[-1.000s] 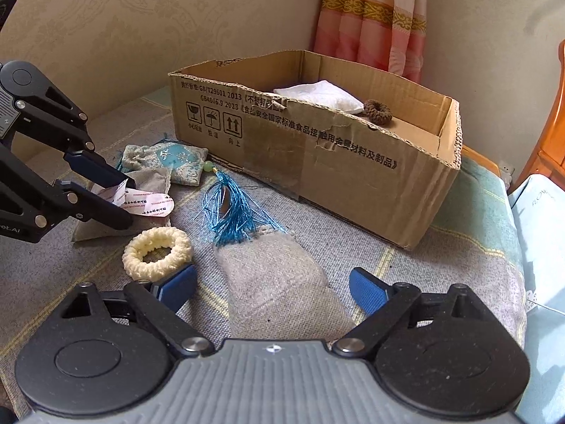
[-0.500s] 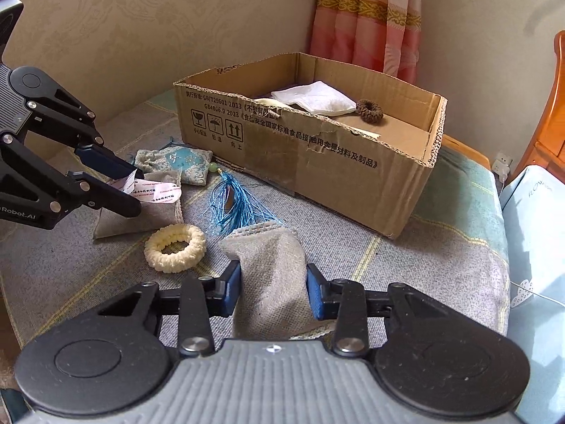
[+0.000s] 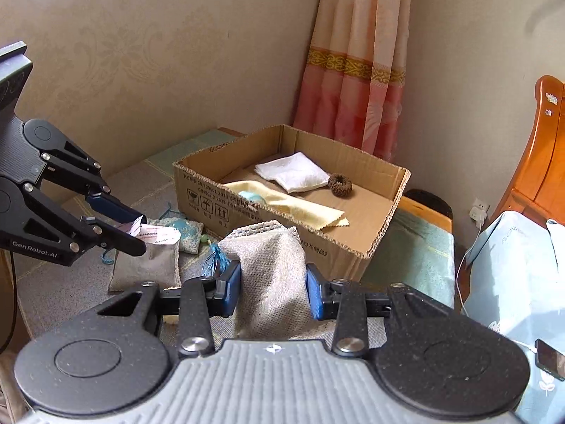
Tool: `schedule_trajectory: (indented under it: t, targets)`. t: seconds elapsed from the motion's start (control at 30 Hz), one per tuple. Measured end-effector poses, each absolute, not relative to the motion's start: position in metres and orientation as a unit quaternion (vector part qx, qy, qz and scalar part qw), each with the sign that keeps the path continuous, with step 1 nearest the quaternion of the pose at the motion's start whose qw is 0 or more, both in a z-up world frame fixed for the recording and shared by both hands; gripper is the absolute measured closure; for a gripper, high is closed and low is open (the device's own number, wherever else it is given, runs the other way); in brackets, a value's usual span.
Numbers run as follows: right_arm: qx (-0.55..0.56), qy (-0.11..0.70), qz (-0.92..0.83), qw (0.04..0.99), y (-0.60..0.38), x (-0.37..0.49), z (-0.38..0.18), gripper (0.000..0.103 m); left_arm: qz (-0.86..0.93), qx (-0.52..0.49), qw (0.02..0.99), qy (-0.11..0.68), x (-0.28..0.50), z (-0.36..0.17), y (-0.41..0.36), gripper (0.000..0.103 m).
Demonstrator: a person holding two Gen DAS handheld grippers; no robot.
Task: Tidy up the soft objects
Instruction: 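Release the tag into the box with the left gripper while the right gripper drops the grey sachet there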
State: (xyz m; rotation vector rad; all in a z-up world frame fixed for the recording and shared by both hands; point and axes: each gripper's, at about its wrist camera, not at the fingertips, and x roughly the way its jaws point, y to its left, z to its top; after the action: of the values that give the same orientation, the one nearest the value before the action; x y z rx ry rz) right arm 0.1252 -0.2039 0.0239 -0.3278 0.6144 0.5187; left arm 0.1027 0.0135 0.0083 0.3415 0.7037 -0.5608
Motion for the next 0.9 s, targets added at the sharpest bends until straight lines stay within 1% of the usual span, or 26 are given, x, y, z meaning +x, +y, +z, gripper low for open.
schedule_trajectory:
  t: [0.13,0.27,0.33,0.37,0.4,0.47,0.5,0.6,0.67,0.7,0.77,0.9]
  targets:
    - [-0.174,0.268,0.241,0.916,-0.198,0.154,0.044,0.060,-0.262,0.163,0.891,0.332,0.106,0.012,0.016,0.083]
    - [-0.170,0.261,0.234,0.921,-0.189,0.193,0.054,0.060,-0.254,0.160,0.896,0.327,0.112,0.016,0.018,0.083]
    - [-0.171,0.264,0.227,0.922,-0.184,0.211,0.053,0.058,-0.251,0.159,0.898,0.325,0.114,0.018,0.019,0.083]
    - [-0.172,0.264,0.220,0.923,-0.183,0.218,0.052,0.052,-0.249,0.159,0.898,0.325,0.116,0.019,0.020,0.083]
    - [-0.170,0.267,0.213,0.924,-0.181,0.226,0.049,0.037,-0.248,0.159,0.899,0.325,0.118,0.019,0.020,0.083]
    - [-0.164,0.278,0.208,0.923,-0.181,0.233,0.043,0.020,-0.244,0.159,0.900,0.325,0.122,0.021,0.021,0.083]
    - [-0.161,0.277,0.203,0.925,-0.182,0.234,0.040,0.014,-0.243,0.159,0.900,0.324,0.124,0.022,0.022,0.083]
    - [-0.145,0.290,0.195,0.926,-0.187,0.227,0.033,0.010,-0.241,0.159,0.902,0.321,0.132,0.027,0.023,0.083]
    - [-0.136,0.301,0.181,0.926,-0.190,0.218,0.031,0.003,-0.240,0.159,0.904,0.316,0.139,0.032,0.023,0.083]
    - [-0.133,0.305,0.175,0.927,-0.192,0.213,0.030,0.002,-0.240,0.159,0.905,0.314,0.143,0.034,0.023,0.083]
    - [-0.121,0.311,0.158,0.929,-0.196,0.199,0.030,0.000,-0.240,0.156,0.906,0.312,0.153,0.038,0.023,0.083]
    - [-0.084,0.325,0.141,0.931,-0.204,0.172,0.027,0.000,-0.241,0.152,0.907,0.311,0.179,0.046,0.018,0.083]
